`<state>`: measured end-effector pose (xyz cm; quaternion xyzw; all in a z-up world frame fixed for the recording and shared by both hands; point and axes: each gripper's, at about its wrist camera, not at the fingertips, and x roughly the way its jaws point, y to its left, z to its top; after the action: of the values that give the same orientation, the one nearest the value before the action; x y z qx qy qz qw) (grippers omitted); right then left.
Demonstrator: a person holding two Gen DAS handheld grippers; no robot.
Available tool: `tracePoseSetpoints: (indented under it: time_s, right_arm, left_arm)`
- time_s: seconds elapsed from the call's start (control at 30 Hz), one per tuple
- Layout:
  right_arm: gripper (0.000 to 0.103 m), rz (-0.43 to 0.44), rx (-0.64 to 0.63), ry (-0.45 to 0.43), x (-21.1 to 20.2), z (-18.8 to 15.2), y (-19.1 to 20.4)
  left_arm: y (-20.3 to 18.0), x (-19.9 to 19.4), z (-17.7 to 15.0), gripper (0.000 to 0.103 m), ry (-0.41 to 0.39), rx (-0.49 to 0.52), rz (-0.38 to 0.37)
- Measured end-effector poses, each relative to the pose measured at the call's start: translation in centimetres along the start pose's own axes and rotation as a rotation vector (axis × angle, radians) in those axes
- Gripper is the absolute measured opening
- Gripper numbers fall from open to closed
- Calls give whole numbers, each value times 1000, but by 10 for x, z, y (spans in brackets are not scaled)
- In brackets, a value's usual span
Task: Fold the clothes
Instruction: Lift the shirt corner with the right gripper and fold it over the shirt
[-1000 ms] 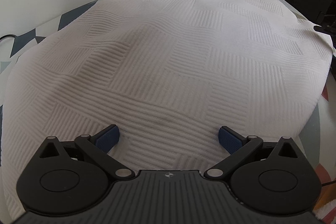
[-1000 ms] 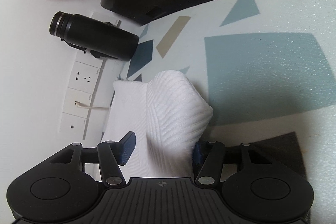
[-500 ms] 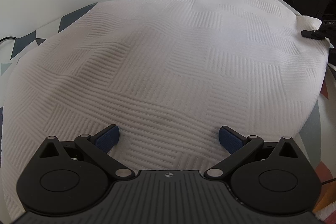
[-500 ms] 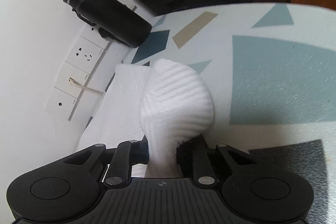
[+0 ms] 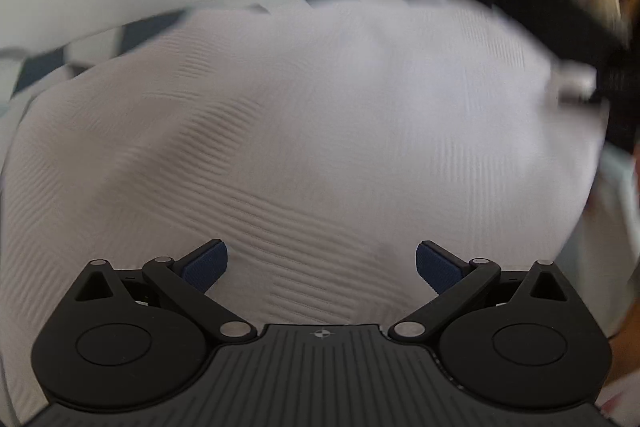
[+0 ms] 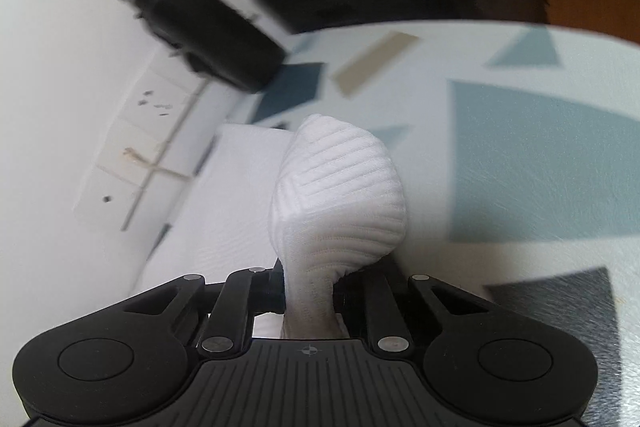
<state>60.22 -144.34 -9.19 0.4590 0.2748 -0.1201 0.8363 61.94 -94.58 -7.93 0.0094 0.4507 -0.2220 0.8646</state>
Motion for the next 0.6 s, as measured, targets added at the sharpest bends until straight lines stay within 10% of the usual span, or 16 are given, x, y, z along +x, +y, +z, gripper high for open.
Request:
tracePoseSetpoints:
  time_s: [0.27,0.6]
  right_arm:
    - [13,239,-291,57,0,-41,143]
    - [13,677,-952,501,-17,-243,296]
  left_arm:
    - [114,-84,-61,103,-137,-492,85]
    - [161,-145,-166,103,-149,-625,101]
